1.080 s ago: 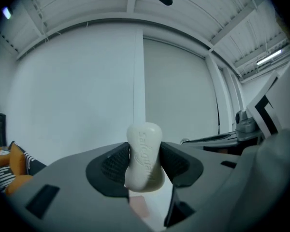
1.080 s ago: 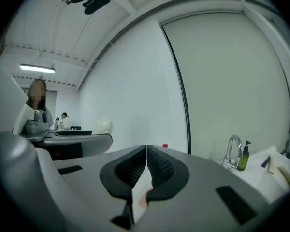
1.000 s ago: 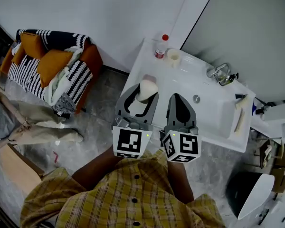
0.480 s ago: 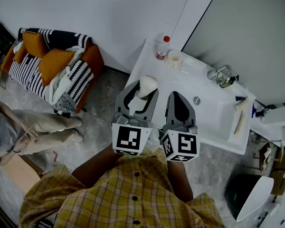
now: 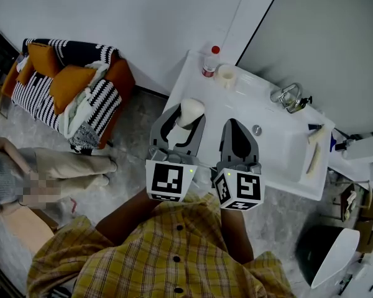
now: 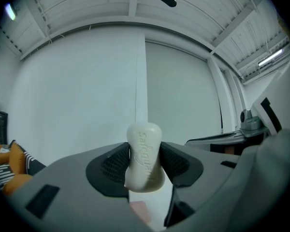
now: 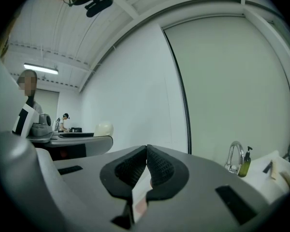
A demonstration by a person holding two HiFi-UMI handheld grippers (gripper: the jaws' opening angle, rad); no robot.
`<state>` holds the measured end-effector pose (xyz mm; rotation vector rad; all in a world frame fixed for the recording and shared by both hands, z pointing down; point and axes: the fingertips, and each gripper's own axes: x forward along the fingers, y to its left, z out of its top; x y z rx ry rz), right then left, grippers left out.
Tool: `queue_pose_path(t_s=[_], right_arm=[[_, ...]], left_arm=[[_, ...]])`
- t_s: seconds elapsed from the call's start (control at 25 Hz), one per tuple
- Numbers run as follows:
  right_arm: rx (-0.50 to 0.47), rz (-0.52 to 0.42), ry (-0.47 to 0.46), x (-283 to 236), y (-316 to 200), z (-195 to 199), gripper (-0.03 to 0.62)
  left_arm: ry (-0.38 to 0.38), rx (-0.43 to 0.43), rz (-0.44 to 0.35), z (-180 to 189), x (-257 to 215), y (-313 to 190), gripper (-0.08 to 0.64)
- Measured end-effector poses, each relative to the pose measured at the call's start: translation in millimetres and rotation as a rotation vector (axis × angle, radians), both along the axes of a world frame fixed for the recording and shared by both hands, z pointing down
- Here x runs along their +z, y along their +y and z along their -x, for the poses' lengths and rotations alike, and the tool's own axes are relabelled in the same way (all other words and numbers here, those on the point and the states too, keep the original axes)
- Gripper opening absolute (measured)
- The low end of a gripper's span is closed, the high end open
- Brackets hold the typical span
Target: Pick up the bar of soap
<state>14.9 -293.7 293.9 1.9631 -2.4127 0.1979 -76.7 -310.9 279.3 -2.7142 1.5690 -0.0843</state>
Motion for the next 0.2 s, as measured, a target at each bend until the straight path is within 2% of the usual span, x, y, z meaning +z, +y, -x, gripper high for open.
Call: queue_pose_path(t_s=[0.2], right_arm=[[0.004, 0.009, -0.004, 2.3, -1.7, -5.0, 0.02]], left_arm=[[0.005, 0.001, 0.008, -3.2, 1.3, -2.5, 0.202]])
